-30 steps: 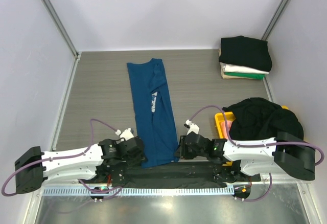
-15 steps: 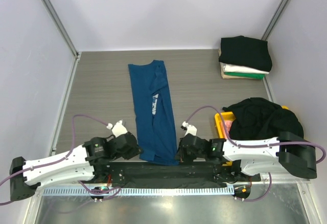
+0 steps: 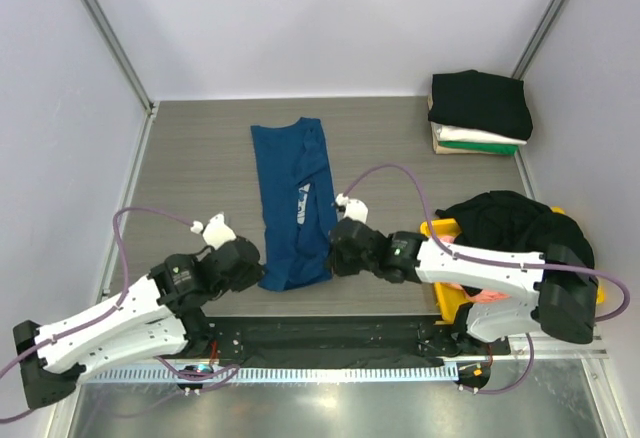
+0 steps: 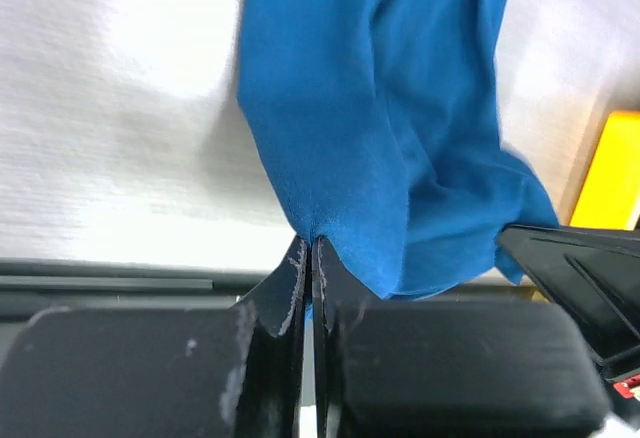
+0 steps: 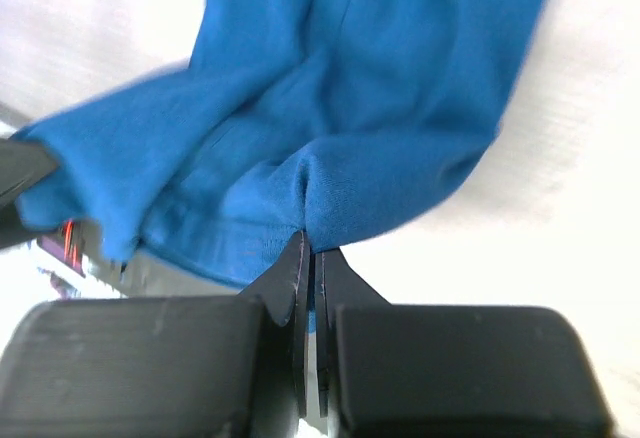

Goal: Fold and stack the t-shirts
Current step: Fold the tshirt

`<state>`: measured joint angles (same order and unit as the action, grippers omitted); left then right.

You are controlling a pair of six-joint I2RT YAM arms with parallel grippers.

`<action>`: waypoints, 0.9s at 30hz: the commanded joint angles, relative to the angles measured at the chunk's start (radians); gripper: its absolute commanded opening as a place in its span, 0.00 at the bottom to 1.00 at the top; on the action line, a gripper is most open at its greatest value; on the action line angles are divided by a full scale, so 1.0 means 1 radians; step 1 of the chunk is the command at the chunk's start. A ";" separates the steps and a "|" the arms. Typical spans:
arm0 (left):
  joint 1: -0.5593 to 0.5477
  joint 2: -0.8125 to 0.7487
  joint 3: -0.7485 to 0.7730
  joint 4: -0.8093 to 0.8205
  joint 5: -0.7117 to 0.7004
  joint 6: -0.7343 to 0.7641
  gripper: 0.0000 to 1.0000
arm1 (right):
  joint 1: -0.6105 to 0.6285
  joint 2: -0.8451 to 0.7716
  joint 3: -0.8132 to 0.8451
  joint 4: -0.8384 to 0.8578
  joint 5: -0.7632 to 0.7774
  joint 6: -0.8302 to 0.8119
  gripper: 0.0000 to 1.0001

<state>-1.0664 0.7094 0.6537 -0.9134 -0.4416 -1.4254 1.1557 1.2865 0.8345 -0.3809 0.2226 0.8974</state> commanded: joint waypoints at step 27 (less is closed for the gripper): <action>0.799 0.800 0.532 0.303 0.529 0.615 0.00 | -0.527 0.586 0.690 -0.093 -0.335 -0.436 0.01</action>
<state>-0.2890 1.4712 1.1351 -0.6338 0.0261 -0.8551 0.6472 1.8439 1.4536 -0.4797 -0.0608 0.5053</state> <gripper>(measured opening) 0.006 0.040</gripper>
